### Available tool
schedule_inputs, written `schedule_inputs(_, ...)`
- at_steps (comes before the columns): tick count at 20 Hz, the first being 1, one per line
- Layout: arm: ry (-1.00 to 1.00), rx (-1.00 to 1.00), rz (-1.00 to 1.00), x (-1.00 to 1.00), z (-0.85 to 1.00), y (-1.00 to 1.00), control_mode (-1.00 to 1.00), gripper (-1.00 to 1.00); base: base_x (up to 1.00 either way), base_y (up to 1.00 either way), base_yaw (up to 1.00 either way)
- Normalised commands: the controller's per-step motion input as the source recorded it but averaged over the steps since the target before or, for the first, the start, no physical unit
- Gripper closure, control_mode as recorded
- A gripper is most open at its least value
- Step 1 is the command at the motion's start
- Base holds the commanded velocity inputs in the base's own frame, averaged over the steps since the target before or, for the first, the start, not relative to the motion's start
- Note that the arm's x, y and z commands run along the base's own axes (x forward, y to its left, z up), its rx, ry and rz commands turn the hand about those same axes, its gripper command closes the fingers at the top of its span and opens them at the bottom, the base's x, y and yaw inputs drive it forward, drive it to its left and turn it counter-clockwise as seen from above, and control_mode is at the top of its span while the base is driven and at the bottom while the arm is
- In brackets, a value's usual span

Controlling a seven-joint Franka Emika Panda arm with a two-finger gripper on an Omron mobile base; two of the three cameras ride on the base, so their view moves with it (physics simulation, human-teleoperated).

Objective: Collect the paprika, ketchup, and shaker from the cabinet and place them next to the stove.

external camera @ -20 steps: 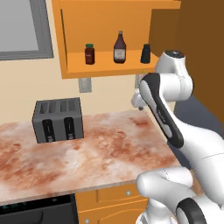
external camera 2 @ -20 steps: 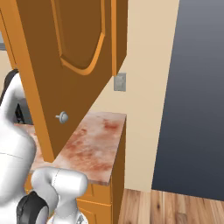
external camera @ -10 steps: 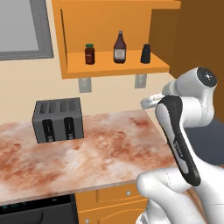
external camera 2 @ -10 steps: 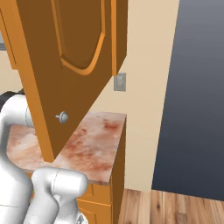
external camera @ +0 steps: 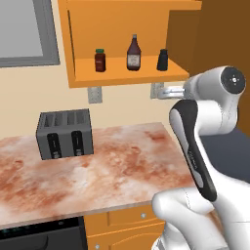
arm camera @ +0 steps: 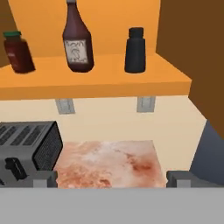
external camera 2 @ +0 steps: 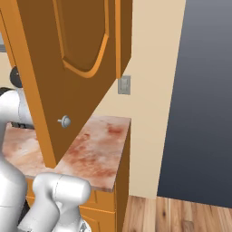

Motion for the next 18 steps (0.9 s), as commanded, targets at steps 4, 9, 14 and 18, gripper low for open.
schedule_inputs(4, -0.04, 0.02, -0.24, 0.20, 0.48, 0.00, -1.00, -1.00, 0.00, 0.00, 0.00)
schedule_inputs(9, -0.02, 0.00, -0.19, 0.28, 0.30, 0.00, -1.00, -1.00, 0.00, 0.00, 0.00)
schedule_inputs(14, -0.01, 0.00, -0.01, 0.20, -0.17, -0.19, -1.00, -1.00, 0.00, 0.00, 0.00)
schedule_inputs(18, -0.01, 0.00, 0.00, 0.35, -0.07, -0.20, -1.00, -1.00, 0.00, 0.00, 0.00)
